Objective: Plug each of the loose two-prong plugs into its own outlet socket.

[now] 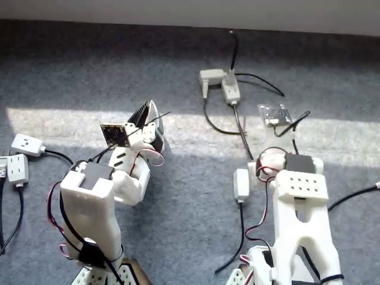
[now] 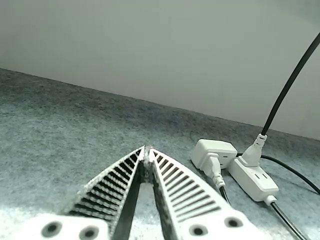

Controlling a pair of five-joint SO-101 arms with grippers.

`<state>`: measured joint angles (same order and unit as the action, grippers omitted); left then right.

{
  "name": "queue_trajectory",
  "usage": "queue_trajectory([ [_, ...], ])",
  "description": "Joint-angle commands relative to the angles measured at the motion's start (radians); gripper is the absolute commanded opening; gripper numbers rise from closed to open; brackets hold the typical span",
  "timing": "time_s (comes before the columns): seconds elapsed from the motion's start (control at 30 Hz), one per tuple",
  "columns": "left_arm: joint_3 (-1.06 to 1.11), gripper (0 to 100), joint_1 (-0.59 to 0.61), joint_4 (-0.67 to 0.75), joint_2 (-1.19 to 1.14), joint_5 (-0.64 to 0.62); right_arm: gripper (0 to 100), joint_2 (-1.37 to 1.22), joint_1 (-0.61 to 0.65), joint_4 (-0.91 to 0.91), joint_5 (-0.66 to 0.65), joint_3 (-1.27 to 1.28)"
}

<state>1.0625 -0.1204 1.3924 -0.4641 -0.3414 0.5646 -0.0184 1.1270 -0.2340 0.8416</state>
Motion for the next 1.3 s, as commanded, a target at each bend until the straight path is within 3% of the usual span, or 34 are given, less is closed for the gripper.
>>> queue_trajectory([
  [0.0, -0.005, 1, -0.013, 0.018, 0.012, 0.002, 22.4, 0.031, -0.05, -0.079, -0.058, 0.061],
  [0.23, -0.002, 1, -0.013, 0.018, 0.012, 0.002, 22.4, 0.031, -0.048, -0.341, -0.061, 0.317],
  [0.33, -0.002, 1, -0.015, 0.018, 0.012, 0.002, 22.4, 0.033, -0.007, -0.367, -0.06, 0.355],
  [0.5, -0.002, 1, -0.013, 0.018, 0.012, 0.002, 22.4, 0.035, 0.165, -0.367, -0.054, 0.355],
  [0.63, -0.004, 1, -0.01, 0.018, 0.012, 0.002, 22.4, 0.039, 0.332, -0.354, 0.101, 0.3],
  [0.73, -0.004, 1, -0.01, 0.018, 0.012, 0.002, 22.4, 0.036, 0.417, -0.246, 0.135, 0.191],
  [0.9, -0.002, 1, -0.008, 0.018, 0.018, 0.002, 22.4, 0.042, 0.364, -0.188, 0.135, 0.074],
  [1.13, -0.001, 1, -0.007, 0.018, 0.019, 0.002, 22.4, 0.027, 0.105, -0.209, 0.138, 0.038],
  [1.27, -0.001, 1, -0.008, 0.018, 0.018, 0.002, 22.4, 0.027, 0.096, -0.266, 0.216, 0.113],
])
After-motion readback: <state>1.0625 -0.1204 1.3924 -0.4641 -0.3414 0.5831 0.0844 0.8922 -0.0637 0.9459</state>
